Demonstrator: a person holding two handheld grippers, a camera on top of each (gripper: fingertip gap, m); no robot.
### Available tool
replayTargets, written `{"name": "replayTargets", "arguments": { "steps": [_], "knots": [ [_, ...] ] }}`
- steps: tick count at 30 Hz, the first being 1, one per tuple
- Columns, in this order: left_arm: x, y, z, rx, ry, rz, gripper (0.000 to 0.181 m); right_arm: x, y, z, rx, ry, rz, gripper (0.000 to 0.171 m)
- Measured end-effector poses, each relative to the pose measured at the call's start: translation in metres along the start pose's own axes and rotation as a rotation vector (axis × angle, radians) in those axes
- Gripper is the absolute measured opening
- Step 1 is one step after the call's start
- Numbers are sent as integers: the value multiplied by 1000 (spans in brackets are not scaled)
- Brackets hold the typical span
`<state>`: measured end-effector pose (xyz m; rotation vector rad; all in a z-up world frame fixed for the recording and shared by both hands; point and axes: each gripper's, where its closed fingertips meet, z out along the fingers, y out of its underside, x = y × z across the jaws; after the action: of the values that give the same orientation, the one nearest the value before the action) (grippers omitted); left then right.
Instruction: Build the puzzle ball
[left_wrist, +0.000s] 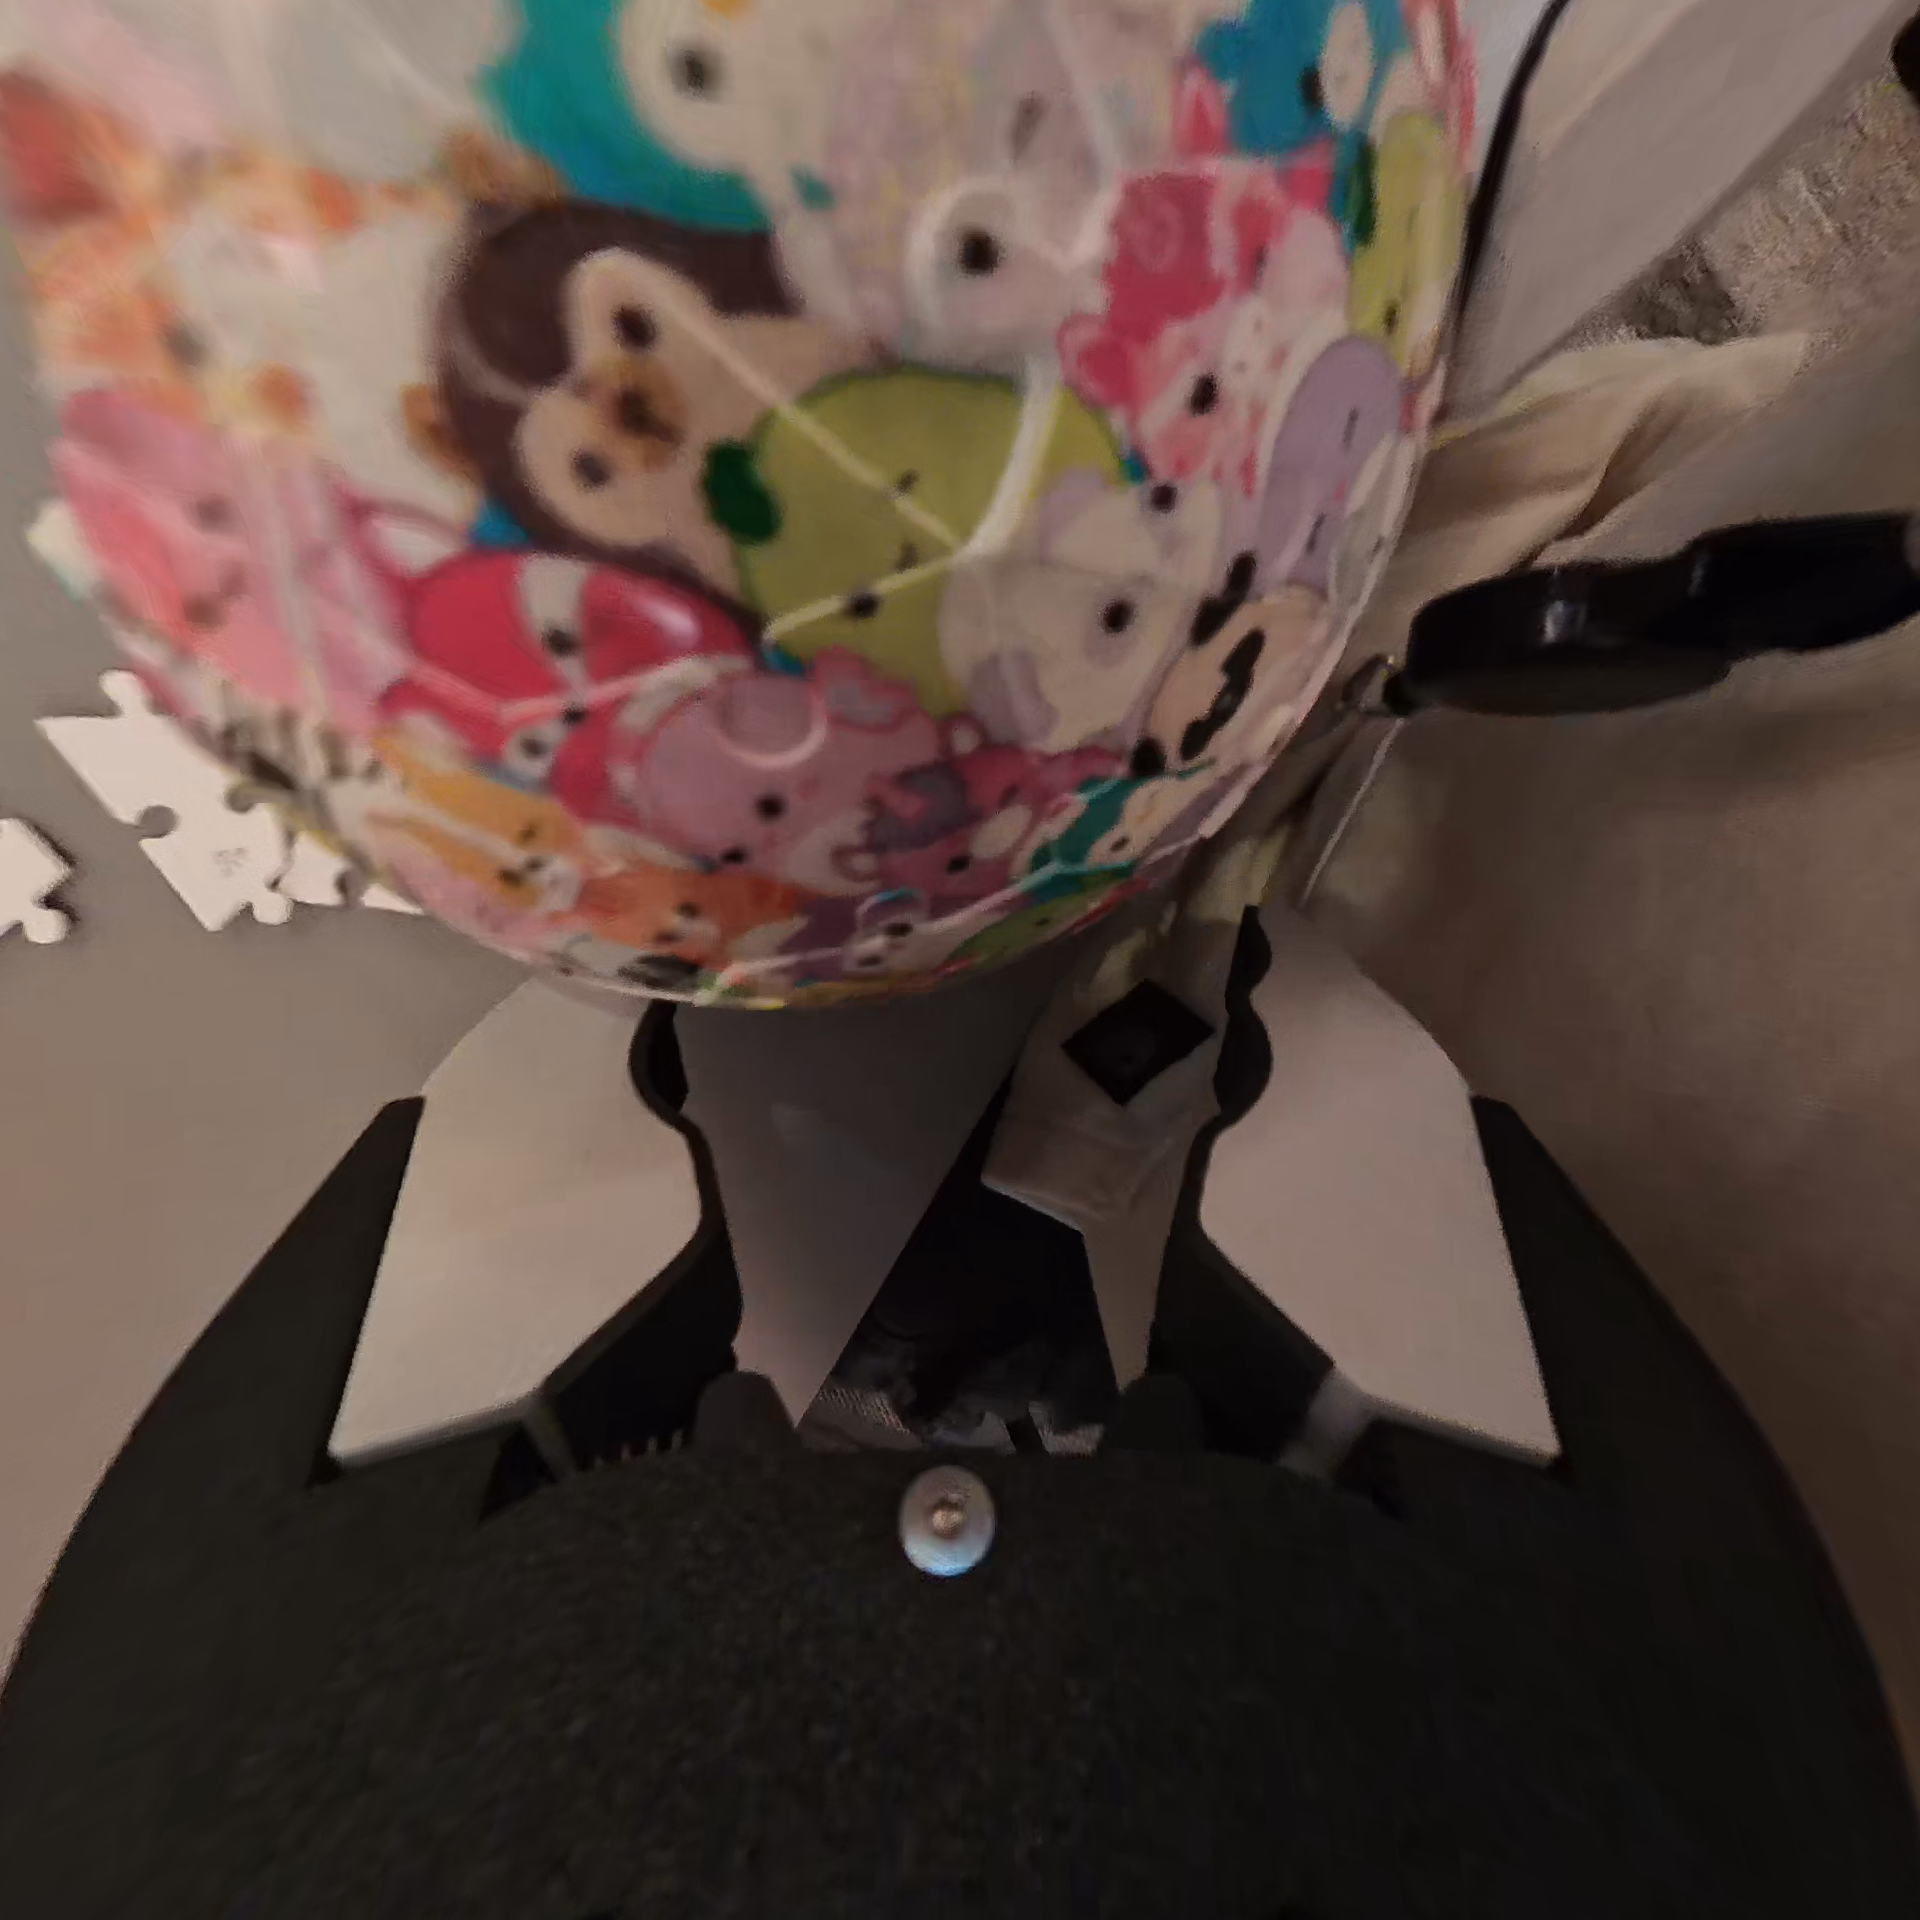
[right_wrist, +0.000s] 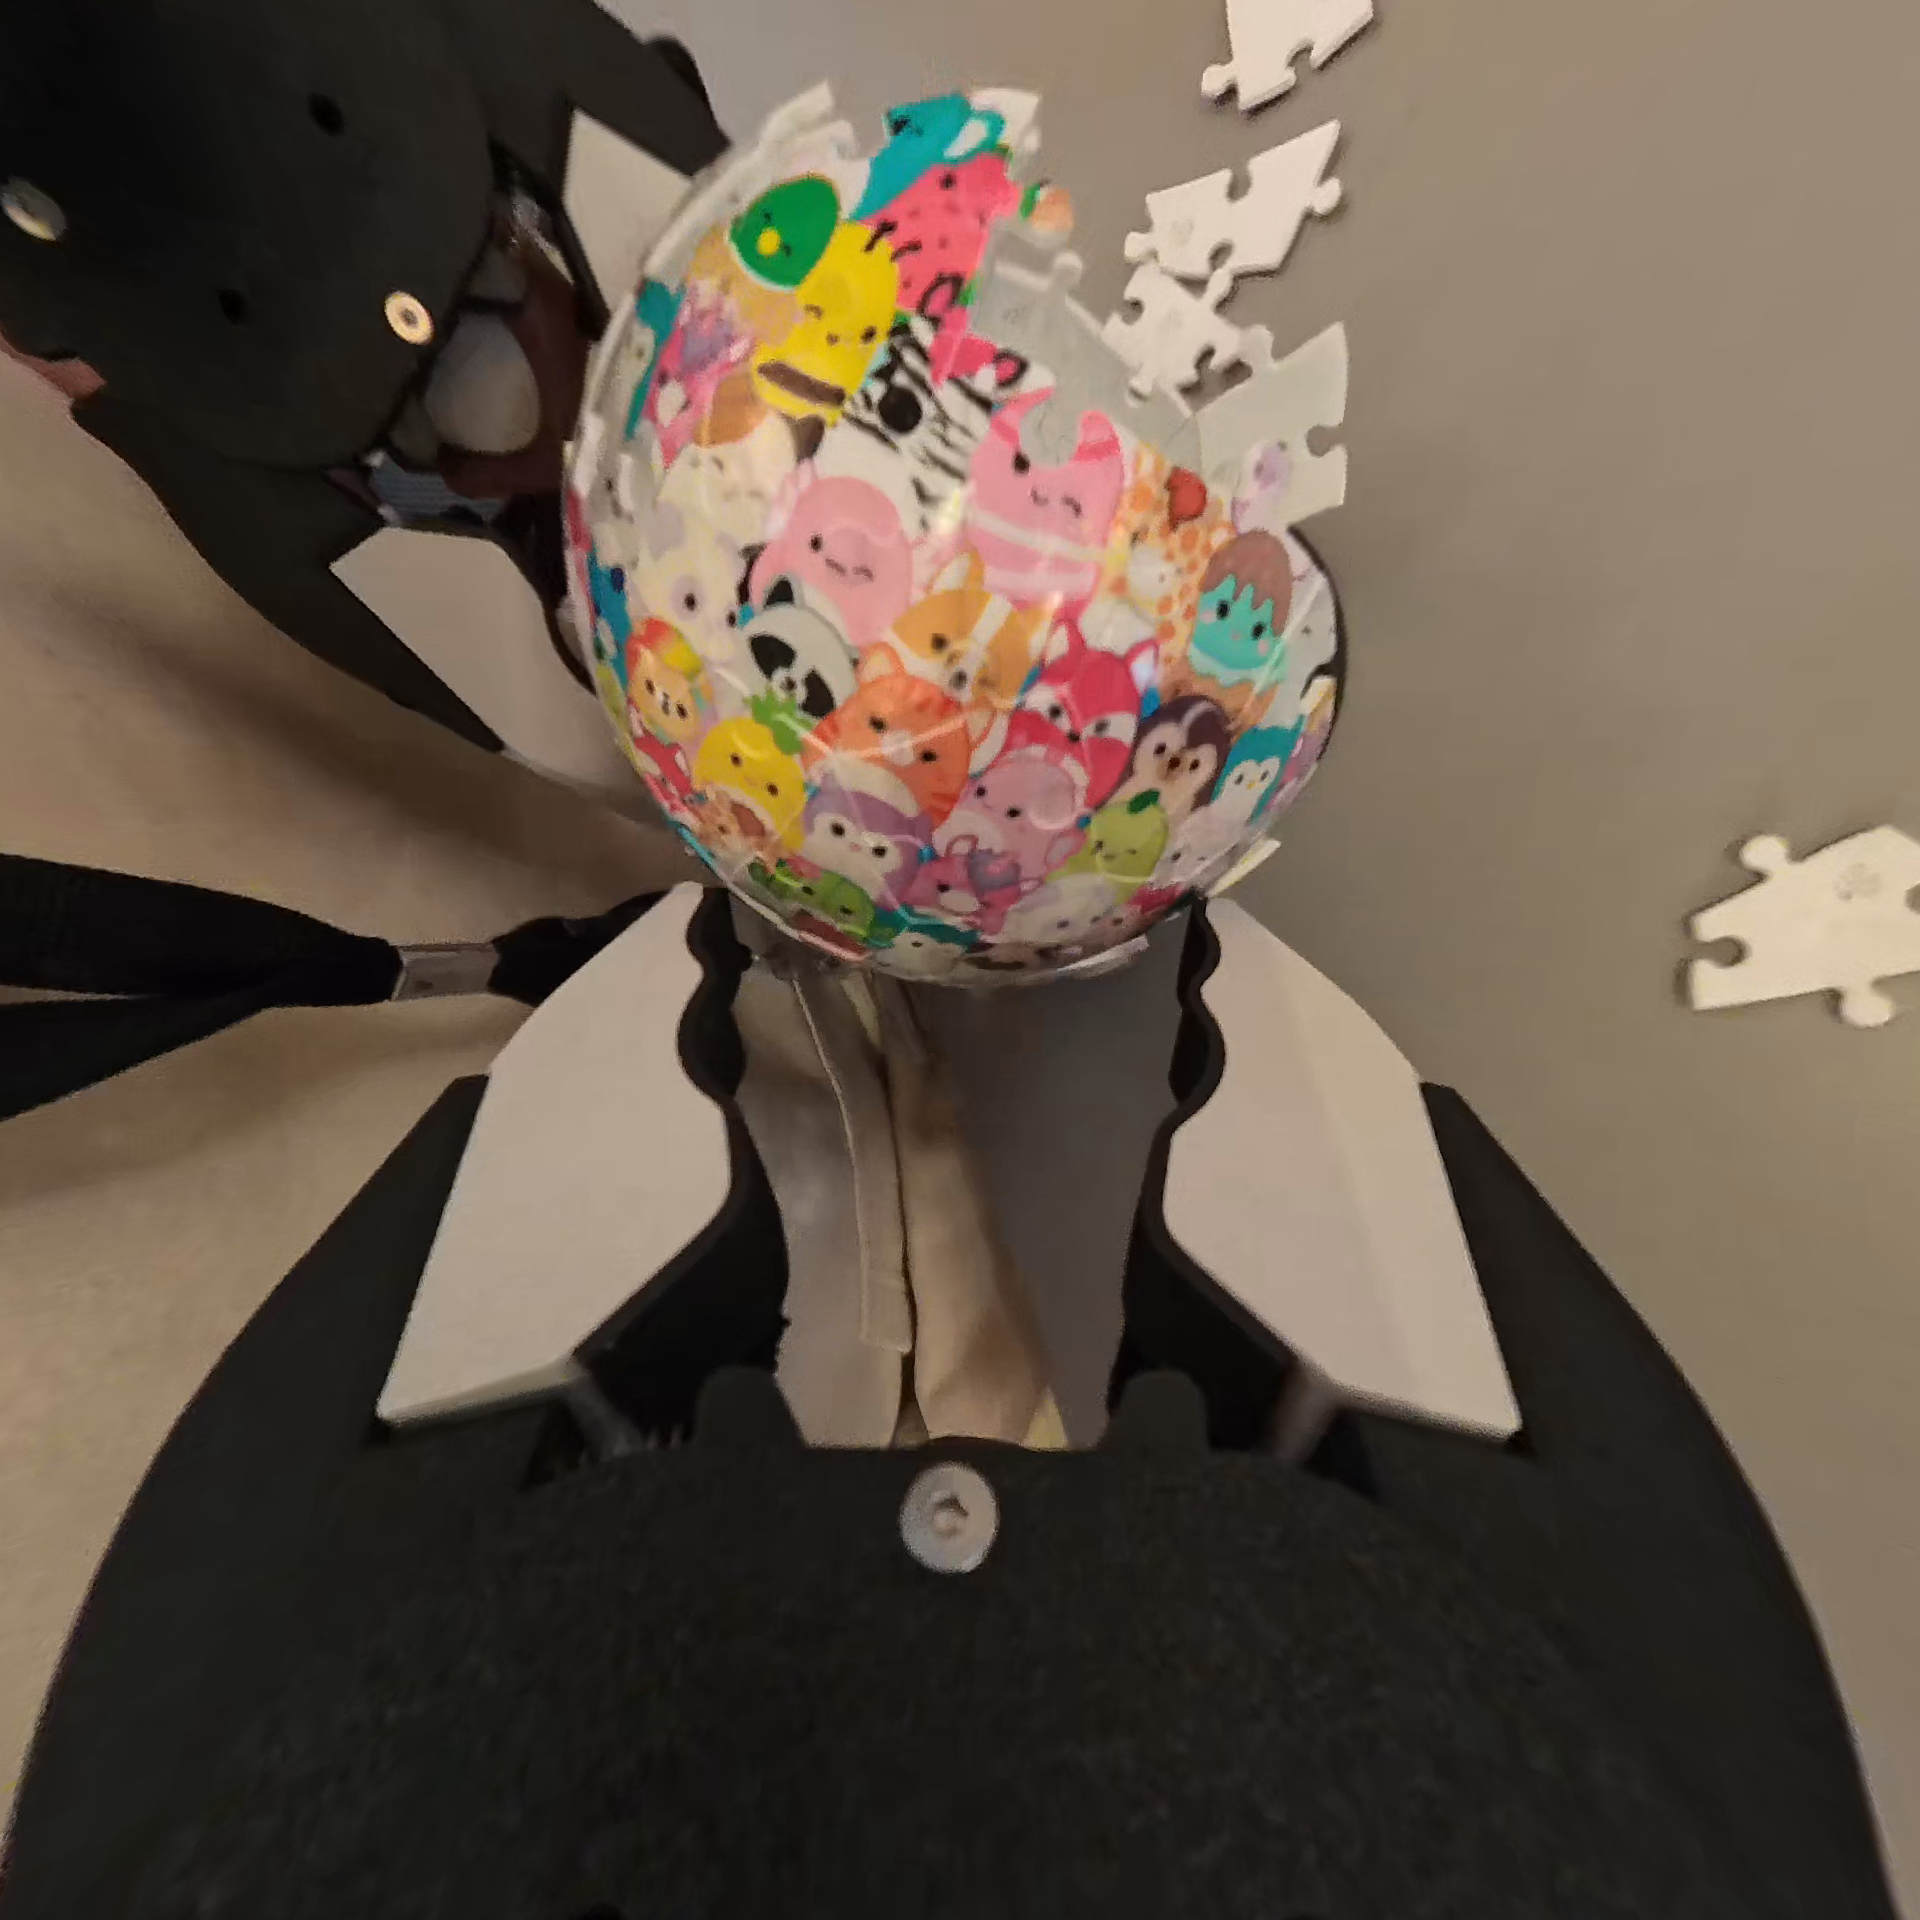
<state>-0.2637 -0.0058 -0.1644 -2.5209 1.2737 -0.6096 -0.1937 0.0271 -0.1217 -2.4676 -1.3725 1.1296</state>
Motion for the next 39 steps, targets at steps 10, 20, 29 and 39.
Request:
{"name": "replayTargets", "arguments": {
  "steps": [10,20,29,39],
  "knots": [
    [-13,-1,2,61,-11,-33,95,7,-12,-6,12,-159,5,77],
    [-45,5,6,150,-302,43,95,35,4,10,174,91,-311,81],
    [-50,-17,-6,339,-451,71,93,31,-14,8,455,314,-547,72],
    [-44,-23,-9,365,-449,89,91,29,-15,12,388,370,-554,77]
  ]
}}
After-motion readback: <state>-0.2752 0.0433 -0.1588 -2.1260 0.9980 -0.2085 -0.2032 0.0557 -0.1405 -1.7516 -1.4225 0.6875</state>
